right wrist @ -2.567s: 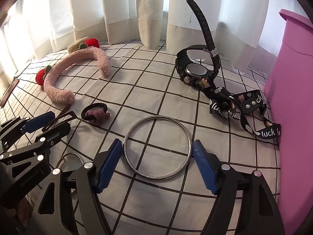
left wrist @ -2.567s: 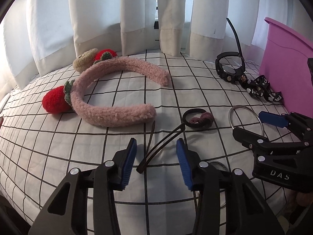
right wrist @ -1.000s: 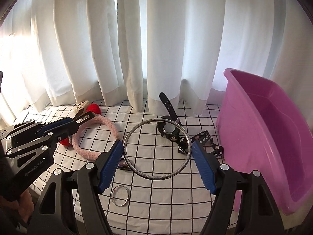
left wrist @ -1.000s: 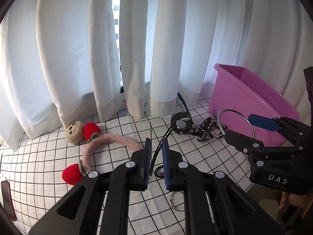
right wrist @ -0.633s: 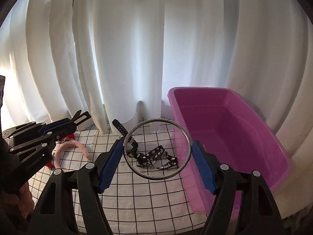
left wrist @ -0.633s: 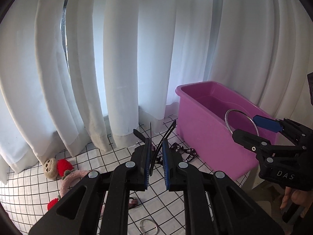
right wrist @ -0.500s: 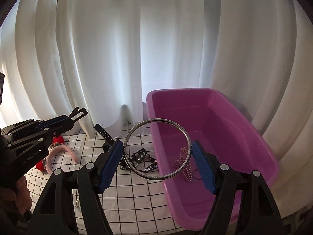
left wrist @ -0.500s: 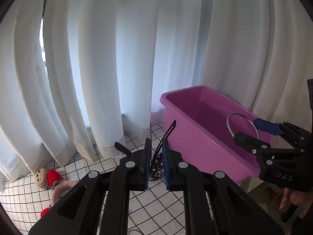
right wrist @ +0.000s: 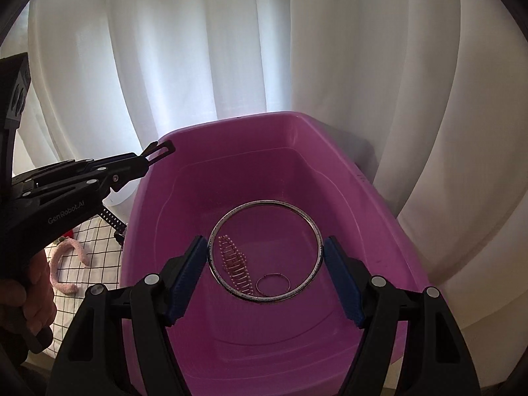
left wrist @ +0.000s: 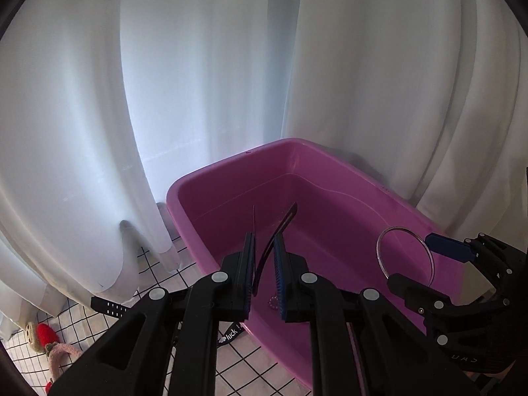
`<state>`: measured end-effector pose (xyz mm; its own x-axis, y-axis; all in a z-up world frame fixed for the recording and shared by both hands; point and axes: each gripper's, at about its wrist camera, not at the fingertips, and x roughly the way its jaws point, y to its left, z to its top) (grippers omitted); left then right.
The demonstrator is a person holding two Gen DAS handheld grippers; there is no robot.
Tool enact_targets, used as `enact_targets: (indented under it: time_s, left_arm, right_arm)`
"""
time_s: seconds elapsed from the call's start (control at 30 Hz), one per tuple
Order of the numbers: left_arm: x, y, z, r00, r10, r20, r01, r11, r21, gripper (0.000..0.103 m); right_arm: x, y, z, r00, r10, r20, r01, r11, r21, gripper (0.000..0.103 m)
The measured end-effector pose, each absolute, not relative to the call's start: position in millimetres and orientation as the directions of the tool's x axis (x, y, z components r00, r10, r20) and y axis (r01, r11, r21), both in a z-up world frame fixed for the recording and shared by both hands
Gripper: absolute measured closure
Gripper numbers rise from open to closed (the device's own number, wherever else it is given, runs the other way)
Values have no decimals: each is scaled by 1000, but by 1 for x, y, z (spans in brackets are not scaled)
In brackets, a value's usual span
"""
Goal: Organize jewelry
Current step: 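Carry the black clip in the left tool while the right tool carries the ring over the tub, then open the left tool to drop the black clip while the right tool releases the ring into the tub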
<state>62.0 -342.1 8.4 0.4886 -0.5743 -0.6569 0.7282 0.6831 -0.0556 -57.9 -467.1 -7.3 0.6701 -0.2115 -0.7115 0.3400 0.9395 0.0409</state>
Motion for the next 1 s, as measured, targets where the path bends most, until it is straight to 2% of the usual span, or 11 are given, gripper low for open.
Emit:
enact_targets:
  time_s: [0.47,0.73,0.87,0.9,0.93,0.97,1.0]
  left_arm:
    - [109,-411,-40,329,-395,-858,713,700,-49,90]
    - [113,-422,-58,281,-334,-900,708,705,-40,86]
    - [112,-424,-57,296,-333,-895,708,706,-29,70]
    - [111,-427,-56,301,-334,-893,712,702,-22,61]
    - [109,-427,-54,315,-330,-890,715,699,-6,41]
    - [108,-428,-52,335,-325,-885,710,705,10,31]
    - [107,-427,-51,347,-330,-878,706,709,12,26]
  right_arm:
    - [-30,-509,-44,545,-91,-834,304,948,95,33]
    - [-20,-517,-60,503,-59,-862,296,949,108,33]
    - [-16,-521,-62,499,-52,-865,305,945,119,32]
    - [-16,-523,-63,495,-51,-867,310,943,121,32]
    - [-15,-524,-64,492,-47,-870,313,941,126,32]
    - [-16,-525,-65,489,-44,-871,317,940,130,32]
    - [-16,-526,-66,486,-42,-873,320,938,133,32]
